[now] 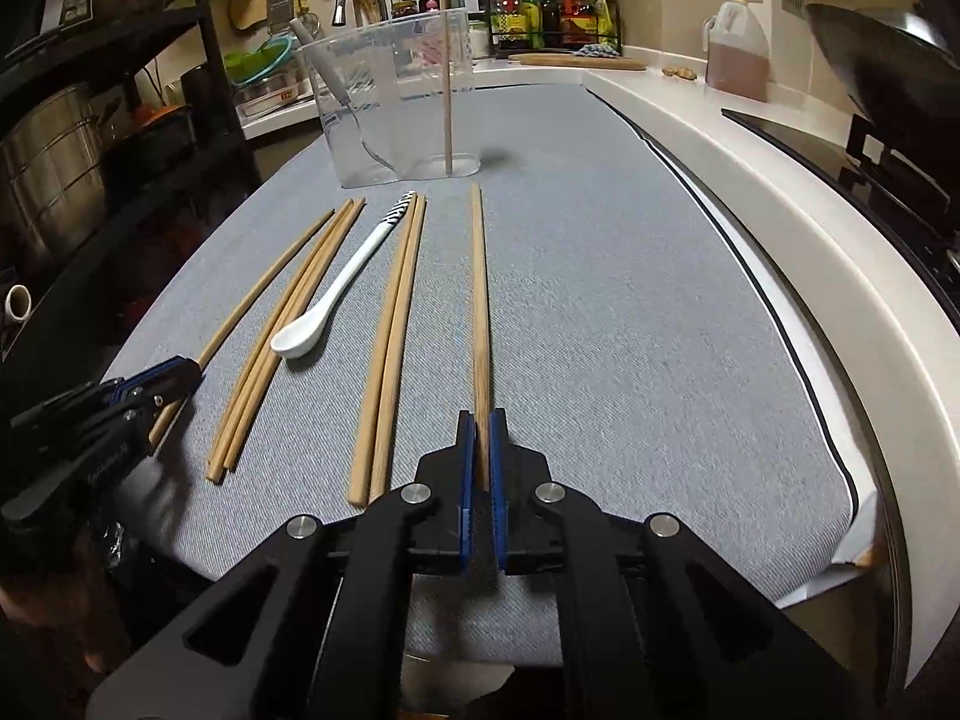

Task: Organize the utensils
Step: 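Grasp a wooden chopstick with the left gripper while the right gripper grasps another chopstick, then lift both held chopsticks with both grippers and carry them above the container, then open both grippers to drop the chopsticks into the container, then move both open grippers down over the remaining chopsticks on the cloth, then grasp a wooden chopstick with the left gripper while the right gripper grasps another chopstick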

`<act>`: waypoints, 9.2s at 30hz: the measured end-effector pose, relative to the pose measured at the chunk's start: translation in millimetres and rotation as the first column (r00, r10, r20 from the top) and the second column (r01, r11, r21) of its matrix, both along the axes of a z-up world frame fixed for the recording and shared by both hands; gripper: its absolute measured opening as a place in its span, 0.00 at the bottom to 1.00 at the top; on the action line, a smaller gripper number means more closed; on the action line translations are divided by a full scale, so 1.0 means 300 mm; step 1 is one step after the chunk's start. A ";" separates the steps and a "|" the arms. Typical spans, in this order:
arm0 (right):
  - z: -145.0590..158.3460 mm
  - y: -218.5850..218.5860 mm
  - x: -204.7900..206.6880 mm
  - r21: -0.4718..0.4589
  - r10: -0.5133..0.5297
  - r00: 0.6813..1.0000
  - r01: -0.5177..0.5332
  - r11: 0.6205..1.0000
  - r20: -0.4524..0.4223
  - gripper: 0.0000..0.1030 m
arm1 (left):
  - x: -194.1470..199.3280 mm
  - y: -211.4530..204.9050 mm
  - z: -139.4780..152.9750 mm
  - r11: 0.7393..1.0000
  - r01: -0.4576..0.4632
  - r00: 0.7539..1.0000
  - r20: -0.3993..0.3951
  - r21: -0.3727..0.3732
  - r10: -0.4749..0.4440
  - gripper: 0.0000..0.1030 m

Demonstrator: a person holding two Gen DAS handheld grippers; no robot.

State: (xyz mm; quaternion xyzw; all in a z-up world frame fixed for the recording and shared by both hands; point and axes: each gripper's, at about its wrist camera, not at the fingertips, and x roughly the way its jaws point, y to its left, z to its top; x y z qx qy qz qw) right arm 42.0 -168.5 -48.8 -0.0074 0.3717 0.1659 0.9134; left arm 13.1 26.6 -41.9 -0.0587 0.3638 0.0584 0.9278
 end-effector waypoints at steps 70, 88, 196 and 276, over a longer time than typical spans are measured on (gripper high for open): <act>0.235 -0.015 -0.085 0.023 0.028 0.980 -0.033 0.999 0.199 0.05 | -0.109 0.000 0.152 0.999 -0.033 0.973 0.228 -0.034 0.040 0.06; 0.521 0.004 -0.012 0.056 0.044 0.952 -0.063 0.996 0.302 0.05 | -0.048 0.093 0.440 0.999 0.029 0.949 0.316 -0.036 -0.016 0.06; 0.036 0.079 0.029 0.114 0.110 0.994 -0.110 0.987 0.005 0.08 | 0.011 -0.081 0.000 0.988 0.106 0.994 0.045 -0.114 -0.102 0.17; -0.009 0.045 -0.004 0.016 0.022 0.999 -0.022 1.000 0.029 0.06 | -0.002 -0.082 -0.021 1.000 -0.001 0.999 0.041 0.025 0.000 0.06</act>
